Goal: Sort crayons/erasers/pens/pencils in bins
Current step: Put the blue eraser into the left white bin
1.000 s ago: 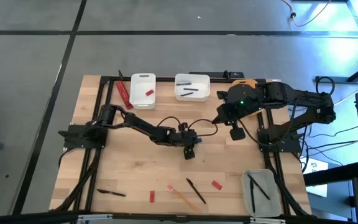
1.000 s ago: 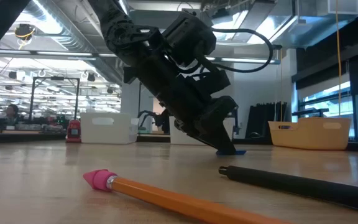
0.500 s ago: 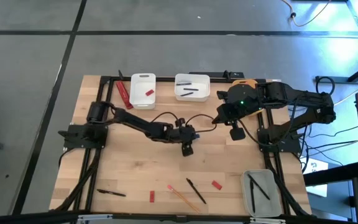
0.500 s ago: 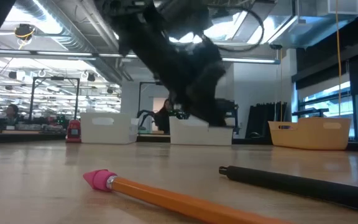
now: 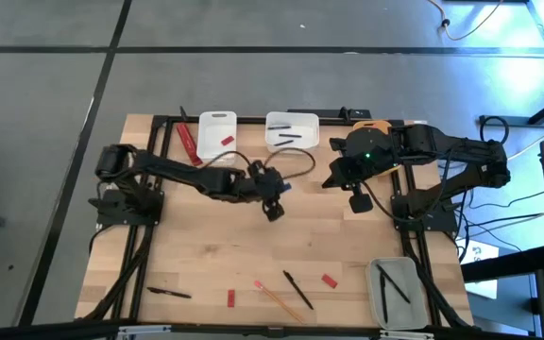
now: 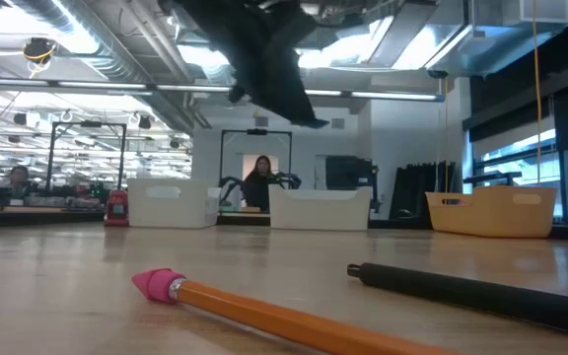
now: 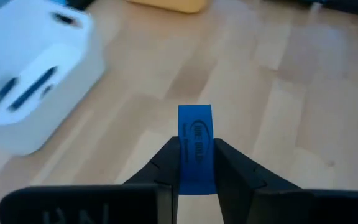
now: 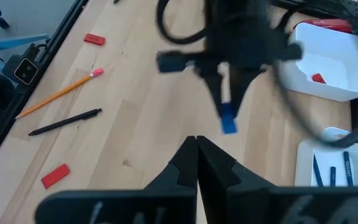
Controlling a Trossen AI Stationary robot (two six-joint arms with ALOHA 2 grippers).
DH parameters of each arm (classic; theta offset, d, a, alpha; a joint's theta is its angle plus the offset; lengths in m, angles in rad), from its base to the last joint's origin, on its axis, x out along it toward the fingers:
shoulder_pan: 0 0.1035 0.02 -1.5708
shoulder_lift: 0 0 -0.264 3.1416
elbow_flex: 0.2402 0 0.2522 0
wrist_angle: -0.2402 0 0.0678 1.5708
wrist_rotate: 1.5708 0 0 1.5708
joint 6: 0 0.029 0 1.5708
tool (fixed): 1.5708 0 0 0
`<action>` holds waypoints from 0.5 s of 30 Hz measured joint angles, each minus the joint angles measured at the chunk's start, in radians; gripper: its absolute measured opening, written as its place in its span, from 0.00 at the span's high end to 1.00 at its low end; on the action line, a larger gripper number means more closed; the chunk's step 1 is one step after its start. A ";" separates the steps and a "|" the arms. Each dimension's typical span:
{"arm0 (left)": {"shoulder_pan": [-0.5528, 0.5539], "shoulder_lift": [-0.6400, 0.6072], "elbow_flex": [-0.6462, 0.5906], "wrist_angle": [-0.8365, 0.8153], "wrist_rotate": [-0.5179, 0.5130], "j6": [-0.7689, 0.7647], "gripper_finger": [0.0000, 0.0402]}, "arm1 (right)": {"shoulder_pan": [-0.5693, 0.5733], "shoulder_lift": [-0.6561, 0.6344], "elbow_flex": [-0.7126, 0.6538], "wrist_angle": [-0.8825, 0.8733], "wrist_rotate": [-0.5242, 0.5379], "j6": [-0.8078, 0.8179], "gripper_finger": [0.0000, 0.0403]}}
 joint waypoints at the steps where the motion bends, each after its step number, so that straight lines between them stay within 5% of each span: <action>1: 0.005 -0.020 0.000 -0.028 -0.008 -0.016 0.84 | 0.000 0.000 0.000 0.000 0.002 0.000 0.99; 15: 0.168 -0.205 0.000 -0.342 -0.146 -0.246 0.84 | 0.000 0.001 0.000 0.080 0.300 0.027 0.99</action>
